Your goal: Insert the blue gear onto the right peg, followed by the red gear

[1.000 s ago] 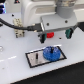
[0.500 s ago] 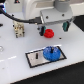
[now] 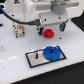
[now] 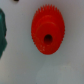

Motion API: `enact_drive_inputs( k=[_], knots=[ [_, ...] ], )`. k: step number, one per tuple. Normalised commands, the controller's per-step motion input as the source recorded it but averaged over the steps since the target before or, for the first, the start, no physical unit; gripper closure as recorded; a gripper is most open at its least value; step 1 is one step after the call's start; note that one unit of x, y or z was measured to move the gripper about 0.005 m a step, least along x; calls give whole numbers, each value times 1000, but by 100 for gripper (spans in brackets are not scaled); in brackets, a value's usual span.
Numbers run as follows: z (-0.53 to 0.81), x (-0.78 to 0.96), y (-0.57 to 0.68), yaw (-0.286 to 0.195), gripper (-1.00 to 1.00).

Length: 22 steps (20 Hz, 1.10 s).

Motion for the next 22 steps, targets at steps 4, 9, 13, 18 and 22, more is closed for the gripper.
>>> enact_drive_inputs(
  k=[4,9,13,18,22],
  knots=[
    [-374,-360,89,0,-100],
    [-241,-279,65,0,100],
    [-87,-151,33,0,100],
    [-56,-112,42,0,100],
    [6,-209,89,0,100]
  ],
)
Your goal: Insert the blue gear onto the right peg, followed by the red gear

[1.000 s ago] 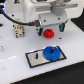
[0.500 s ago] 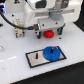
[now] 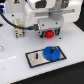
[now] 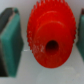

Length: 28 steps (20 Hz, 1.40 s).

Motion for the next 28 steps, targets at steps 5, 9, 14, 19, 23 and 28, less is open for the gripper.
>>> enact_drive_inputs(
  k=[5,9,14,19,23,28],
  knots=[
    [314,13,17,0,100],
    [598,170,1,0,100],
    [606,470,-23,0,100],
    [479,687,-118,0,100],
    [343,729,-192,0,100],
    [264,771,-191,0,100]
  ],
)
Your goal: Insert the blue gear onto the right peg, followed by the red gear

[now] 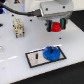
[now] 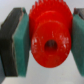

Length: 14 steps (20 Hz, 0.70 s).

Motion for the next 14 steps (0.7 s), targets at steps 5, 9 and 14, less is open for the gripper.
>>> enact_drive_inputs(
  k=[5,9,14],
  knots=[
    [221,797,-177,0,100],
    [193,787,-158,0,100],
    [83,718,-107,0,100]
  ],
)
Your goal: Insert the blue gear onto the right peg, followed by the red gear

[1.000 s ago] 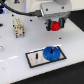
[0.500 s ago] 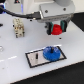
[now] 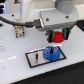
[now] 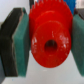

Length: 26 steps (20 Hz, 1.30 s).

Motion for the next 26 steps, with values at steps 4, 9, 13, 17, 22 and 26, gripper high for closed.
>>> enact_drive_inputs(
  k=[4,9,13,17,22,26],
  knots=[
    [-16,480,-162,0,100],
    [-64,267,-92,0,100],
    [-49,66,-64,0,100],
    [256,14,4,0,100],
    [207,17,5,0,100],
    [158,62,-11,0,100]
  ],
)
